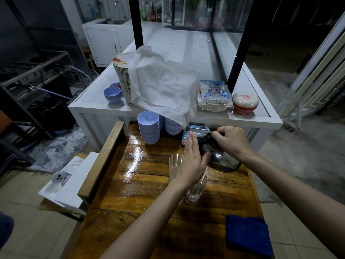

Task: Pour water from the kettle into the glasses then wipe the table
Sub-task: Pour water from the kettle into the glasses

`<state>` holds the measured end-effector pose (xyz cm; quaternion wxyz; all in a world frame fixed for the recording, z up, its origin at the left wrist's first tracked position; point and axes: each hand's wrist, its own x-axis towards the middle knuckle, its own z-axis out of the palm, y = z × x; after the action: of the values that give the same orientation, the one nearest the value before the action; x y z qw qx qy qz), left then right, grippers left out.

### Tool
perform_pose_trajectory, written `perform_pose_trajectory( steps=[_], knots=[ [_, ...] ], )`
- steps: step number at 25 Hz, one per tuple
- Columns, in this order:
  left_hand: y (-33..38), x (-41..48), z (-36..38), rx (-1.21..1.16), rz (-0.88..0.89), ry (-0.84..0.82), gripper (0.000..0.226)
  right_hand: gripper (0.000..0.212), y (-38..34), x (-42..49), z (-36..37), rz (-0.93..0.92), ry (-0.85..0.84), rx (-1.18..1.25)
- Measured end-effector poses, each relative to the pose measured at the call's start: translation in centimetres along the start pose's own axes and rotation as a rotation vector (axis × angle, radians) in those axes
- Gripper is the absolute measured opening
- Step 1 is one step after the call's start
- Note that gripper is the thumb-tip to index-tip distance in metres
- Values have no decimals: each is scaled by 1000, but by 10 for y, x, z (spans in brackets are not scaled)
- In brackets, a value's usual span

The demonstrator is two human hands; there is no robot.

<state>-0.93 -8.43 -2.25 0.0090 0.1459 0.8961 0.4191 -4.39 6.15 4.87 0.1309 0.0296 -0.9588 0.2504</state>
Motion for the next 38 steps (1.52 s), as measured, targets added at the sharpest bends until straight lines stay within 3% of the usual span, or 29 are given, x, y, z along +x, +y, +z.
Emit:
perform_pose_trajectory(
  steps=[38],
  knots=[
    [-4, 7, 0, 27, 14, 18, 79, 33, -1, 2, 1, -6, -18, 53]
  ],
)
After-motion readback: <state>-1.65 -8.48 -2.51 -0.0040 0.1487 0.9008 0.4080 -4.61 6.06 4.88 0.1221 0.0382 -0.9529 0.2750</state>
